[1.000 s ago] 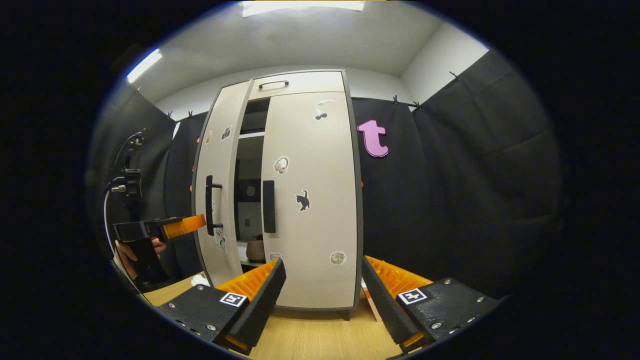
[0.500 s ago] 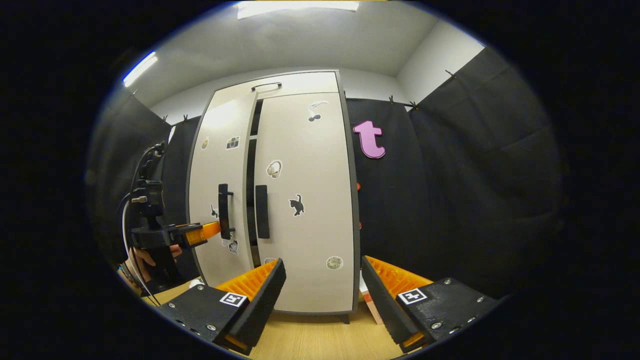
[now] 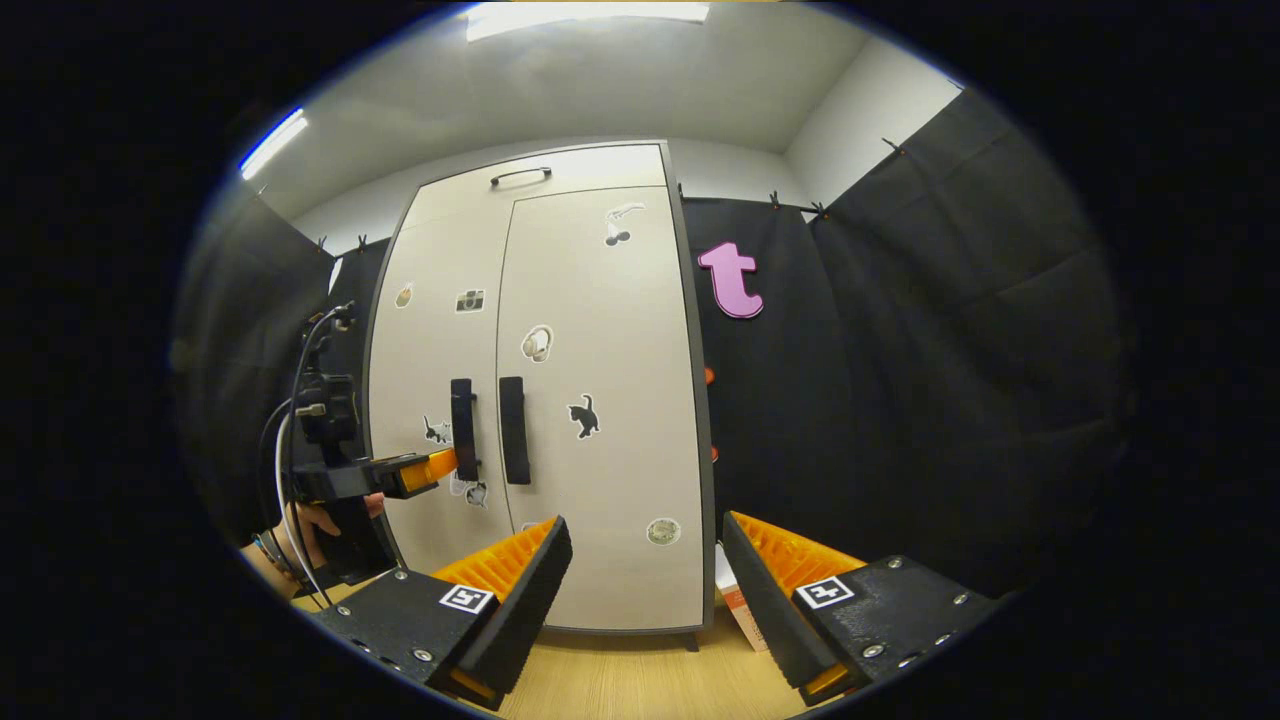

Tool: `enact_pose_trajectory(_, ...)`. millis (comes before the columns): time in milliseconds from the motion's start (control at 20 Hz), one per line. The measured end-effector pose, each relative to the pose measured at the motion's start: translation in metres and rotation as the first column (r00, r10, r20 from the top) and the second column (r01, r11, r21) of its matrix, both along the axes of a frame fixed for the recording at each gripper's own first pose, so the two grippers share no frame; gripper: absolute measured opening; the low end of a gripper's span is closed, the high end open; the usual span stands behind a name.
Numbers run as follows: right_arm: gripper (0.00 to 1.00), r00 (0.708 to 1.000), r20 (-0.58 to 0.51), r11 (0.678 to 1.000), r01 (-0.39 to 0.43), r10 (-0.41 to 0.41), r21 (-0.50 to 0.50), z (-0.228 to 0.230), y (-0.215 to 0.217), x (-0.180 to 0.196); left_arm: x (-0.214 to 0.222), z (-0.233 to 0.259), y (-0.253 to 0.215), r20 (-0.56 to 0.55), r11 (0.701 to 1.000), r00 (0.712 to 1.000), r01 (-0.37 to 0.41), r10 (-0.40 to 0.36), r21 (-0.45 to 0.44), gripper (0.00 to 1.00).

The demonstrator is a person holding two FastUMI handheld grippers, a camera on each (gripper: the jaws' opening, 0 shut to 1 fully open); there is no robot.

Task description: Grab one shoe with the right hand and put it into the shoe cabinet, grab the other shoe with the left hand and put it into the shoe cabinet; then close the right door with the right hand and the left door with the left hand.

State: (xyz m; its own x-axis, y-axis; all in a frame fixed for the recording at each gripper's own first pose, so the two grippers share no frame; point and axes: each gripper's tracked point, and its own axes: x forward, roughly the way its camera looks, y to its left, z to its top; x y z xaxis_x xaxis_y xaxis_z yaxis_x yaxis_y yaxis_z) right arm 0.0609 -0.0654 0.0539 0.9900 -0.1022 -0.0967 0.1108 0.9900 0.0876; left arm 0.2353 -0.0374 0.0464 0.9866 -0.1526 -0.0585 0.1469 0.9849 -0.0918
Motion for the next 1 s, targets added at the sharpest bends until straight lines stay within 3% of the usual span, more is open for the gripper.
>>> enact_pose_trajectory(100,0.94,1.0,-0.001,1.0,0.003,-0.003,0.001,0.001,0.0,-0.004,0.0,-0.007,-0.008,-0.036,0.999,0.999,0.036,-0.036,-0.001,0.96)
enact_pose_trajectory(250,0.94,1.0,0.003,1.0,0.002,-0.002,-0.003,0.003,0.0,-0.008,-0.008,-0.004,-0.008,-0.015,1.0,1.0,0.013,-0.013,-0.001,0.97)
enact_pose_trajectory(700,0.94,0.999,-0.007,0.999,-0.034,0.034,-0.009,-0.007,0.017,-0.013,-0.107,0.022,0.019,0.039,1.0,0.999,-0.021,0.021,-0.018,0.96)
enact_pose_trajectory(1000,0.94,0.997,0.013,0.997,-0.074,0.073,0.021,-0.004,0.04,-0.018,-0.175,0.026,0.038,0.058,0.999,0.997,-0.045,0.044,0.021,0.96)
